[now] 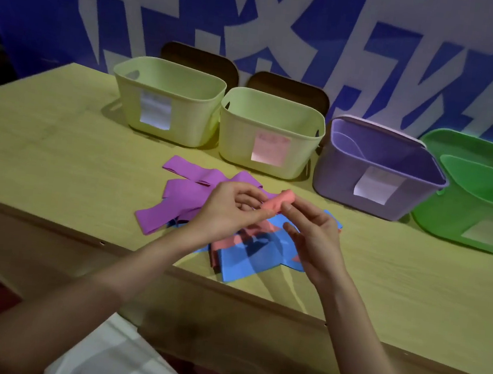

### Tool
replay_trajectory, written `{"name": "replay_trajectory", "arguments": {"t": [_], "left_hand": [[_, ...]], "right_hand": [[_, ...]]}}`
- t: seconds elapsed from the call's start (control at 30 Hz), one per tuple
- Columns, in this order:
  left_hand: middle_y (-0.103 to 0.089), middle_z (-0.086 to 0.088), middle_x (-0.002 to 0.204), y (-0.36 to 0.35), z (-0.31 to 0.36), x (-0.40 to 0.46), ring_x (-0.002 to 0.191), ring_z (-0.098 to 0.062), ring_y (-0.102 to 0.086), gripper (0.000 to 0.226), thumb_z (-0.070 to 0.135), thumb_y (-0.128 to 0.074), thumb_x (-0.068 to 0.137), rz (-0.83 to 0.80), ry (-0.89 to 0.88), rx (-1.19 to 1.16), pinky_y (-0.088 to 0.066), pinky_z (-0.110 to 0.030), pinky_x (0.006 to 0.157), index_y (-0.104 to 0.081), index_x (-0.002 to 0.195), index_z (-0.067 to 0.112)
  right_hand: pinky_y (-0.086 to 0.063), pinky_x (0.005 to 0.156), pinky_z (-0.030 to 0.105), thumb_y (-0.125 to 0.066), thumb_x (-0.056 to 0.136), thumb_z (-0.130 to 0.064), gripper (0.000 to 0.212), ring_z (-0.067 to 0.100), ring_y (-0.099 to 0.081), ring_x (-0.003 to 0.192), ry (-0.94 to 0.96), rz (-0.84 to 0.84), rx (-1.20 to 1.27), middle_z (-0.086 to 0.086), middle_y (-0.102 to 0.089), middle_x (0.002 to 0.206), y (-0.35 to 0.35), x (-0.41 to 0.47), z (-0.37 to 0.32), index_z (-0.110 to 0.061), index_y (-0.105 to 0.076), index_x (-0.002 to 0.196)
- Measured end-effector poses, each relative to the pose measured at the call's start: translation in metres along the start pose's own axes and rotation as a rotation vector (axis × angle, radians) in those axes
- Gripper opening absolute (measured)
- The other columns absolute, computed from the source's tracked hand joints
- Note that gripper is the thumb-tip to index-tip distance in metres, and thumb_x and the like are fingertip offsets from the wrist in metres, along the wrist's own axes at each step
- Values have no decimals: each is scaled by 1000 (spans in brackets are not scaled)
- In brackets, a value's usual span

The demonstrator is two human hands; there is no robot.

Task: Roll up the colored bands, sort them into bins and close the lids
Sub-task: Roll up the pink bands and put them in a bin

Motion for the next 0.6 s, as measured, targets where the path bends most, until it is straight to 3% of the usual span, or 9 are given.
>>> {"name": "replay_trajectory", "arguments": {"t": [0.1,0.23,0.33,0.6], "left_hand": [[-69,-6,71,0,-2,11,54,-10,-63,30,5,-80,75,30,38,-71,-49,-19,52,-61,98,4],[-69,-10,76,5,4,32,54,-11,-62,36,4,-79,75,39,48,-118,-52,-25,58,-54,101,8],[-69,-14,76,13,25,55,52,-6,-61,39,2,-77,76,24,-15,-109,-49,-18,56,-51,105,2],[-72,-9,82,49,62,134,63,-11,-66,27,13,-73,83,38,-117,-69,-53,-21,60,-61,103,1]], "right_hand": [[-46,72,21,-67,86,-8,16,9,-63,86,-3,3,-10,-4,-72,91,-3,13,-4,-18,-72,97],[-48,70,18,-66,87,-8,24,8,-65,86,45,-14,-44,-5,-74,90,-9,34,-22,-19,-69,108],[-45,69,20,-67,86,-7,21,7,-64,81,82,1,-78,-8,-73,82,-16,59,-43,-21,-70,100],[-47,74,24,-73,83,-10,17,15,-64,89,170,4,-163,7,-72,91,-46,145,-104,-9,-72,100]]}}
Point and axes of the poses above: each hand's wrist, its own x-axis towards the middle knuckle, its own y-axis out of the back of the hand, z = x × y, the point moved 9 cm from there along x, towards the middle knuckle
